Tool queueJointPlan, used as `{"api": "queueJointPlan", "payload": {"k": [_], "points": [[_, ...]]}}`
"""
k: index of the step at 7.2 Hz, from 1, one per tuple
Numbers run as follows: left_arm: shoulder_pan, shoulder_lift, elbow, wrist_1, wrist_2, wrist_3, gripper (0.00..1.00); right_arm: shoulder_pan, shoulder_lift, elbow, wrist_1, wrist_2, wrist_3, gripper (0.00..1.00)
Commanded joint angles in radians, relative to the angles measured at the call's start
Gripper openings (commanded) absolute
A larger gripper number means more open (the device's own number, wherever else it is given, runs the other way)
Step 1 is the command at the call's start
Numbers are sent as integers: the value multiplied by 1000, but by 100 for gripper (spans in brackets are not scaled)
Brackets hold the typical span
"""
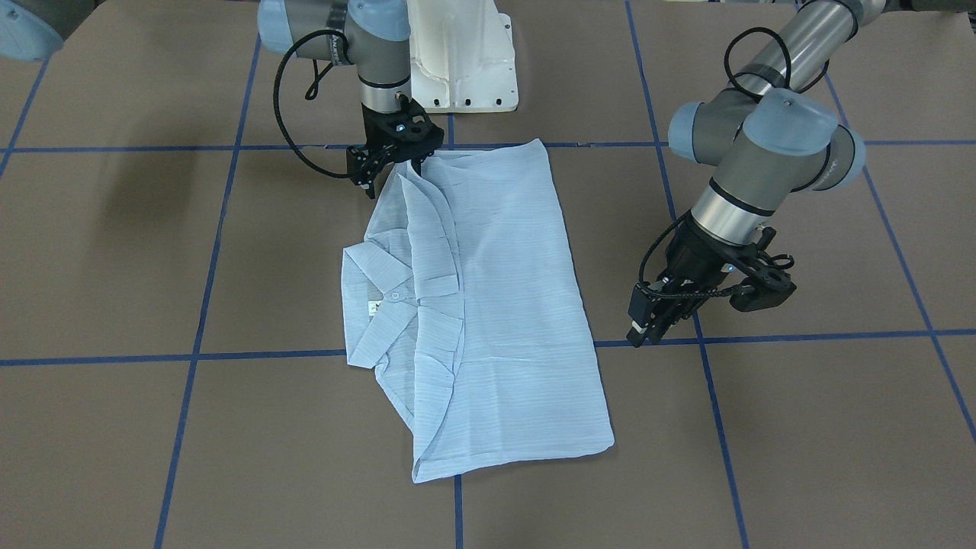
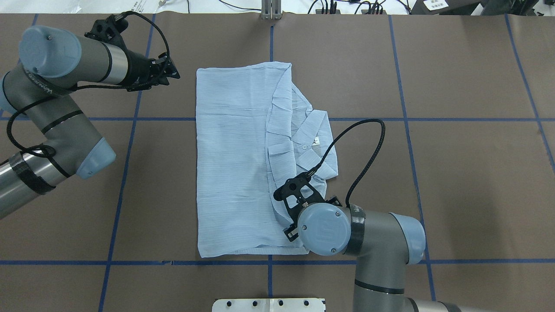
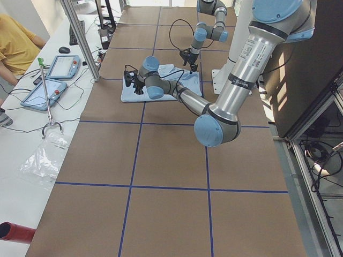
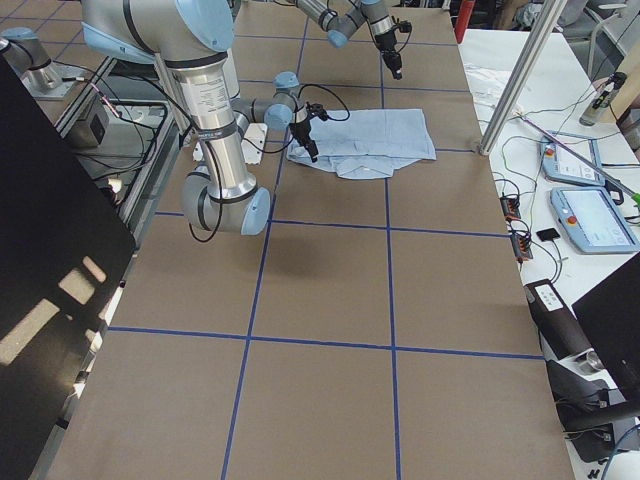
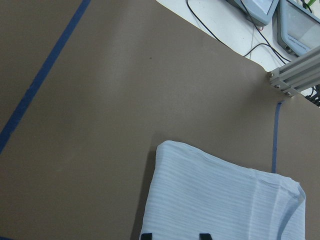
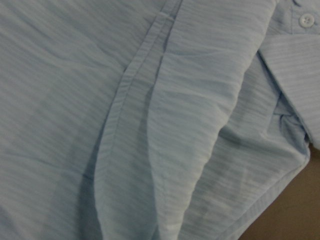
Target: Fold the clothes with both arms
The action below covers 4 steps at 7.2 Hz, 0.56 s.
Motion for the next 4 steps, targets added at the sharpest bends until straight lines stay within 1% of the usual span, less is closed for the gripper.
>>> {"api": "queueJointPlan", "payload": {"k": [1, 3, 4], "points": [[0, 0, -13, 3, 0, -3, 43, 26, -183, 114, 2, 24, -2, 100], [-2, 1, -30, 8, 0, -3, 43, 25, -319, 234, 2, 27, 53, 100], [-2, 2, -30, 8, 0, -3, 43, 17, -305, 233, 1, 40, 64, 100]]}}
